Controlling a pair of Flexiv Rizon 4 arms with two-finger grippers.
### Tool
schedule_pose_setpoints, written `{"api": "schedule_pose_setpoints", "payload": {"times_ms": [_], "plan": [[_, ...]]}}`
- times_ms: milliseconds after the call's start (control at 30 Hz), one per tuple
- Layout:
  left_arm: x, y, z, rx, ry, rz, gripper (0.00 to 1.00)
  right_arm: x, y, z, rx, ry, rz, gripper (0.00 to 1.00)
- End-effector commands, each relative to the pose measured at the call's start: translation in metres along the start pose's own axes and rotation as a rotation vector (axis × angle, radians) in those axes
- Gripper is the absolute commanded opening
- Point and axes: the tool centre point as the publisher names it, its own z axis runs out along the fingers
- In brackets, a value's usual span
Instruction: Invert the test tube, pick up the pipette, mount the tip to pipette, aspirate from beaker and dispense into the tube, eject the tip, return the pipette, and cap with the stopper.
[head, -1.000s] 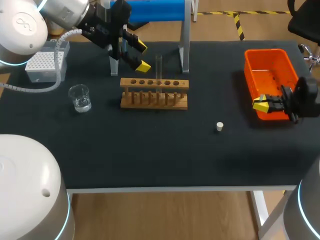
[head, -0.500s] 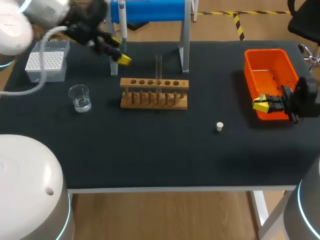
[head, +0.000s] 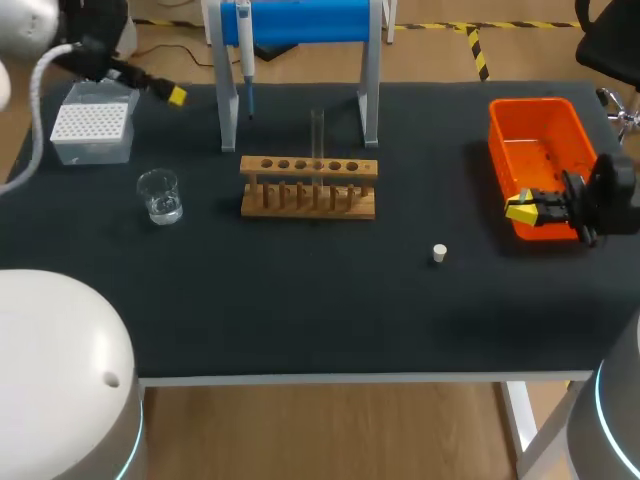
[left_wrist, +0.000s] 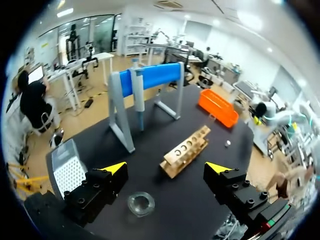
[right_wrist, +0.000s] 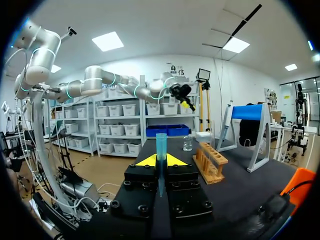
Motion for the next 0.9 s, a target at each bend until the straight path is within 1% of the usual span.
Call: {"api": "schedule_pose_setpoints", "payload": {"times_ms": [33,67,100,500,533,567,600,633,700,733,767,800,900], "plan": [[0.011,-0.006,0.012,-0.027,-0.703,-0.605,1.0,0.001,0.0,-0.001,0.001,0.0,0.0,0.0],[0.013,-0.006,0.015,-0.026,-0.739,-0.626,1.0,0.001,0.0,-0.001,0.001,0.0,0.0,0.0],[0.016,-0.009,0.018,-0.005,-0.747,-0.612,1.0,0.001,0.0,-0.001,0.001,0.0,0.0,0.0],[0.016,-0.009,0.018,-0.005,-0.747,-0.612,1.0,0.001,0.0,-0.001,0.001,0.0,0.0,0.0],[0.015,-0.009,0.024,-0.025,-0.853,-0.603,1.0,0.001,0.0,-0.001,0.001,0.0,0.0,0.0],[0.013,-0.01,0.029,-0.016,-0.92,-0.613,1.0,0.001,0.0,-0.001,0.001,0.0,0.0,0.0],[0.011,-0.011,0.033,0.018,-0.954,-0.653,1.0,0.001,0.0,-0.001,0.001,0.0,0.0,0.0],[0.01,-0.013,0.036,0.058,-0.973,-0.69,1.0,0.001,0.0,-0.001,0.001,0.0,0.0,0.0],[0.006,-0.013,0.044,0.13,-1.048,-0.752,1.0,0.001,0.0,-0.001,0.001,0.0,0.0,0.0],[0.005,-0.013,0.047,0.167,-1.042,-0.785,1.0,0.001,0.0,-0.001,0.001,0.0,0.0,0.0],[0.005,-0.014,0.05,0.217,-1.073,-0.796,1.0,0.001,0.0,-0.001,0.001,0.0,0.0,0.0],[0.004,-0.015,0.054,0.236,-1.114,-0.79,1.0,0.001,0.0,-0.001,0.001,0.0,0.0,0.0],[0.004,-0.019,0.06,0.336,-1.165,-0.814,1.0,0.001,0.0,-0.001,0.001,0.0,0.0,0.0]]}}
